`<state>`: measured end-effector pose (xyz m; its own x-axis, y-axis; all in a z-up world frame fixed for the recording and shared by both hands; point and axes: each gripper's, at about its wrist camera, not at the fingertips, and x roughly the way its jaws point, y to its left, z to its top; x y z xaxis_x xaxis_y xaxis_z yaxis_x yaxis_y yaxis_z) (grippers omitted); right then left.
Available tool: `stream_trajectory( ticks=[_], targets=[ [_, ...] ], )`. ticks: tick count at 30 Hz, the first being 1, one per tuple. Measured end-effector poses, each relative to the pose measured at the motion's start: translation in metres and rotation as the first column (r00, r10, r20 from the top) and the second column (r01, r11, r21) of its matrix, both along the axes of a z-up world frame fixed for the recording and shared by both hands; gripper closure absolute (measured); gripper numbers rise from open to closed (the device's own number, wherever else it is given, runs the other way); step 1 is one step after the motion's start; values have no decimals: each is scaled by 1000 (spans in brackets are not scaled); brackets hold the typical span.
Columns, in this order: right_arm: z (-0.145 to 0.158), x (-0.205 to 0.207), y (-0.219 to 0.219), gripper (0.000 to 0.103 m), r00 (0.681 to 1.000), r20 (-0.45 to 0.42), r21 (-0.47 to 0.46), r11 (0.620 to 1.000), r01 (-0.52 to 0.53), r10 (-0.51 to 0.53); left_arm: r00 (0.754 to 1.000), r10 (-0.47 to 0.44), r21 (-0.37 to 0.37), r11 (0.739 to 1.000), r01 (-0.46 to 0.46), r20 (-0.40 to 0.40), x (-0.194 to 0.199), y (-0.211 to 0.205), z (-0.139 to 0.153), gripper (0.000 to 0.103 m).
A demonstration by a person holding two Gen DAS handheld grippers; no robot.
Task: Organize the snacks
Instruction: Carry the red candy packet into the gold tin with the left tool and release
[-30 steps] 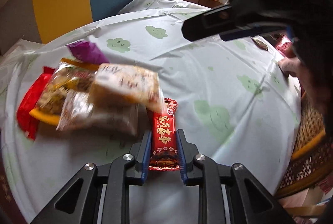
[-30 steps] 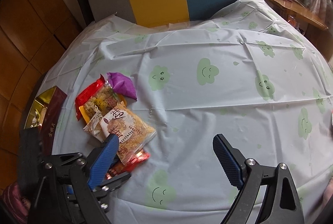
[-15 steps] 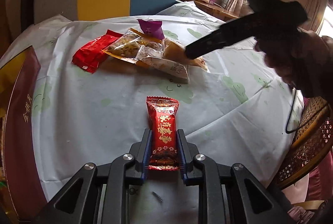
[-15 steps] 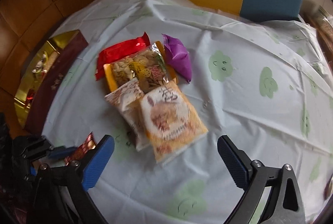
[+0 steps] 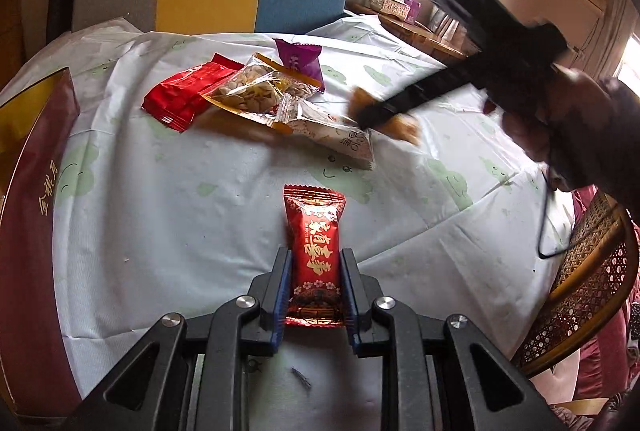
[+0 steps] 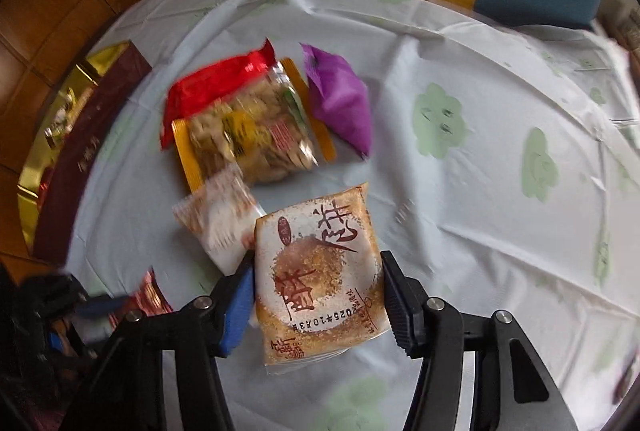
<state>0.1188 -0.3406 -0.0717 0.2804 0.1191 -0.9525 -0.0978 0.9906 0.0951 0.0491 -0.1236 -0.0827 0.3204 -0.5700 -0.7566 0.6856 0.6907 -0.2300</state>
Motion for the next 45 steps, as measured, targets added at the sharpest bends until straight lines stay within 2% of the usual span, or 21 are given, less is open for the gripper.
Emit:
stream_trajectory(
  ticks=[3,6,11,16,20,22,25,27,31,35,38,40,43,45],
  targets=[
    [-14,-24,-12,44,995,-73,-49,997,57,-61,1000,13,-1,1000,-13,-1,-1,0,0,80],
    [-18,-42,-18,43,996,-35,-41,996,80,-82,1000,24,8,1000,-24,11,-3,-2,1,80],
    [-22,-41,-20,40,996,-35,-33,996,81,-82,998,31,37,999,-32,47,-8,-2,8,81],
    [-23,-45,-15,40,997,-18,-55,996,74,-75,994,66,-32,997,-64,83,-13,17,38,80],
    [-24,-46,-14,41,998,-7,-85,995,56,-57,982,168,-118,981,-157,91,0,48,73,80],
    [-25,-45,-14,41,999,-1,-99,994,44,-45,968,240,-150,962,-227,70,17,68,87,80],
    [-26,-44,-12,41,999,3,-109,993,36,-36,931,365,-158,920,-359,10,51,99,93,80],
    [-27,-41,-13,41,999,4,-111,993,33,-33,899,435,-135,889,-437,-46,76,119,88,80],
    [-26,-42,-10,41,1000,6,-121,992,27,-27,851,517,-100,846,-524,-87,116,148,80,80],
    [-26,-45,-7,41,1000,9,-122,992,25,-24,825,563,-31,825,-565,-51,146,153,74,80],
    [-26,-44,-8,41,1000,8,-121,992,25,-24,814,577,12,817,-577,-68,167,154,64,77],
    [-25,-45,-7,41,1000,8,-122,992,24,-23,791,607,78,794,-603,-70,175,154,55,76],
    [-25,-45,-7,41,1000,8,-122,992,24,-23,778,622,71,783,-618,-93,170,159,48,76],
    [-26,-44,-6,41,1000,8,-123,992,20,-20,774,629,82,777,-624,-75,160,158,46,76]
  ],
)
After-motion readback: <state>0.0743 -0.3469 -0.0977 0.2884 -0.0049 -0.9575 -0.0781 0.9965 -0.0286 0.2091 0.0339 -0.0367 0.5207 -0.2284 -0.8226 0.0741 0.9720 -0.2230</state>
